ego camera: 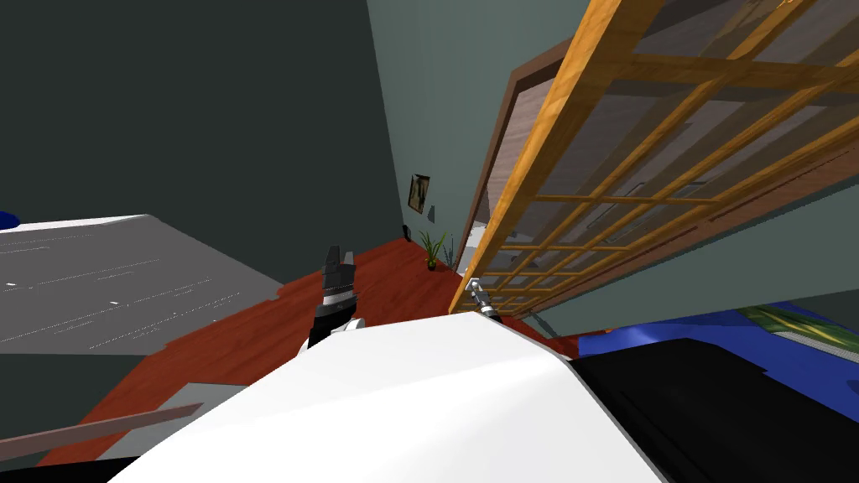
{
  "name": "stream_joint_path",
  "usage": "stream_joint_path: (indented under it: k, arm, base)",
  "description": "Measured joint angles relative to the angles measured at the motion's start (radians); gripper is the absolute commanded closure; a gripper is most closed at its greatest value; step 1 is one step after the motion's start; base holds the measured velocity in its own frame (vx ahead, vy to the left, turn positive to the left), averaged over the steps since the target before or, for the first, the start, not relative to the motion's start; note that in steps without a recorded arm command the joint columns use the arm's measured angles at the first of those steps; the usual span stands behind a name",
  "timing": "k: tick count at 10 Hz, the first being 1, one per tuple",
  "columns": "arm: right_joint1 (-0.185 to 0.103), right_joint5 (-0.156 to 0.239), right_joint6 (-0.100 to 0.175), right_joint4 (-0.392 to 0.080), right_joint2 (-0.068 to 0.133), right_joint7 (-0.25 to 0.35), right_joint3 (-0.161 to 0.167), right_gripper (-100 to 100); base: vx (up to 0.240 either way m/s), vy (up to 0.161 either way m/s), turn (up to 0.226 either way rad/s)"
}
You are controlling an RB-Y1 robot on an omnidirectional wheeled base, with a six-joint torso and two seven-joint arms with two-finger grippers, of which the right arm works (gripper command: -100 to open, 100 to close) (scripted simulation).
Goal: Pull the door open
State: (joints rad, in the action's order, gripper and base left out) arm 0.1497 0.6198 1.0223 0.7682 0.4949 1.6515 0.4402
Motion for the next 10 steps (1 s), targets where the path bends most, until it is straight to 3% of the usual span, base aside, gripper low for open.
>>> stream_joint_path:
  k: [4,6,10]
  arm:
    - [0.018,-0.022,0.051,-0.012,0.026,0.042,0.042,100]
    - [0.024,-0.024,0.057,-0.014,0.032,0.048,0.048,100]
    - [0.033,-0.031,0.093,-0.026,0.050,0.071,0.068,100]
  base:
    - [-0.163,-0.039,0.065]
    - [-0.161,-0.044,0.154]
    - [-0.200,-0.052,0.134]
